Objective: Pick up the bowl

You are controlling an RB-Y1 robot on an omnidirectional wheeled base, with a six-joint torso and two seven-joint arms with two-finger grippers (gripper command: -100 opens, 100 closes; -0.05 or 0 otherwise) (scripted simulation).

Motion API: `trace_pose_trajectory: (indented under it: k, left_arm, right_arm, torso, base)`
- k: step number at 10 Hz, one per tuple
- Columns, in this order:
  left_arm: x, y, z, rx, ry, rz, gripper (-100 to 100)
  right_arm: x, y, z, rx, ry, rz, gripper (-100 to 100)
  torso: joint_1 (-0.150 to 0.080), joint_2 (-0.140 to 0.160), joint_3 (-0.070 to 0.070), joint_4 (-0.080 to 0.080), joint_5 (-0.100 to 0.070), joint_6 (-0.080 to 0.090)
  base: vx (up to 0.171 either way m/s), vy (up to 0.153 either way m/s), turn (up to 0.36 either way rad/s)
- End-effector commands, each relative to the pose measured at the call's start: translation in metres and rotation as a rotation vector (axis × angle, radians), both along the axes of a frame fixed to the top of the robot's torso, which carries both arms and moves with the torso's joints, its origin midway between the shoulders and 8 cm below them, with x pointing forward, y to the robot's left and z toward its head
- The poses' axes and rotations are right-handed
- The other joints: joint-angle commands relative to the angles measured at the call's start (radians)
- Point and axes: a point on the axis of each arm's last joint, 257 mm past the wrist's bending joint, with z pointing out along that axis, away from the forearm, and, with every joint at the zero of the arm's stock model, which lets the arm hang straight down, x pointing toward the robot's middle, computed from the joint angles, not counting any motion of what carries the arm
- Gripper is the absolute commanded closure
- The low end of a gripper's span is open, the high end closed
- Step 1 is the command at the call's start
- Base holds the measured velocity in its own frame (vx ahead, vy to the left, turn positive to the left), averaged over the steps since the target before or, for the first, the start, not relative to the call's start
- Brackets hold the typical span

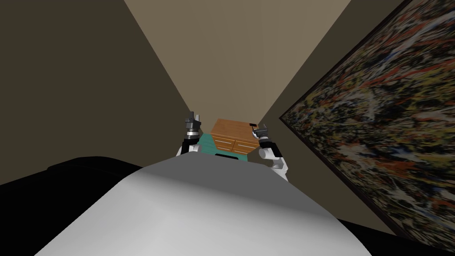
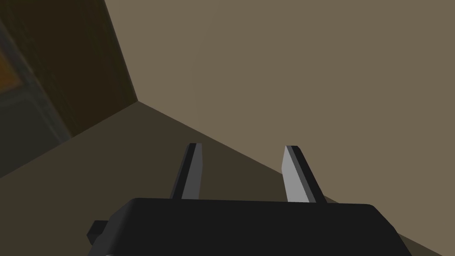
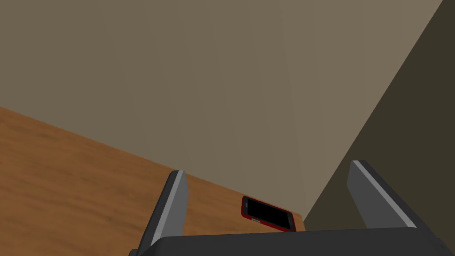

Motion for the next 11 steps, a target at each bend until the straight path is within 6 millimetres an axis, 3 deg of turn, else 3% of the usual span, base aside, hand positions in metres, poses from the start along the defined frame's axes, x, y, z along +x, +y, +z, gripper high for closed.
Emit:
trace_pose_trajectory:
  k: [1,2,3,5,6,8,9,11]
  left_arm:
    - [0.000,0.000,0.000,0.000,0.000,0.000,0]
    - [0.000,0.000,0.000,0.000,0.000,0.000,0]
    - [0.000,0.000,0.000,0.000,0.000,0.000,0]
    - [0.000,0.000,0.000,0.000,0.000,0.000,0]
    - [0.000,0.000,0.000,0.000,0.000,0.000,0]
    - [0.000,0.000,0.000,0.000,0.000,0.000,0]
    - [0.000,0.000,0.000,0.000,0.000,0.000,0]
    - [0.000,0.000,0.000,0.000,0.000,0.000,0]
  right_arm:
    - [0.002,-0.002,-0.002,0.048,0.017,0.007,-100]
    - [0.002,-0.002,-0.002,0.055,0.017,0.008,-100]
    - [0.012,-0.005,-0.018,0.102,0.081,0.020,-100]
    - [0.012,-0.005,-0.020,0.152,0.092,0.024,-100]
    - [0.020,-0.008,-0.035,0.190,0.156,0.032,-100]
    - [0.020,-0.008,-0.037,0.248,0.168,0.034,-100]
    - [0.028,-0.012,-0.050,0.282,0.229,0.037,-100]
    - [0.028,-0.012,-0.053,0.339,0.245,0.037,-100]
  torso:
    - [0.000,0.000,0.000,0.000,0.000,0.000]
    - [0.000,0.000,0.000,0.000,0.000,0.000]
    - [0.000,0.000,0.000,0.000,0.000,0.000]
    - [0.000,0.000,0.000,0.000,0.000,0.000]
    - [0.000,0.000,0.000,0.000,0.000,0.000]
    - [0.000,0.000,0.000,0.000,0.000,0.000]
    - [0.000,0.000,0.000,0.000,0.000,0.000]
    - [0.000,0.000,0.000,0.000,0.000,0.000]
  base:
    - [0.002,0.007,-0.001]
    - [0.000,0.000,0.000]
    - [0.005,0.008,-0.007]
    - [0.006,0.008,-0.001]
    - [0.006,0.012,-0.009]
    - [0.004,0.006,-0.002]
    - [0.005,0.008,-0.010]
    - [0.003,0.005,-0.003]
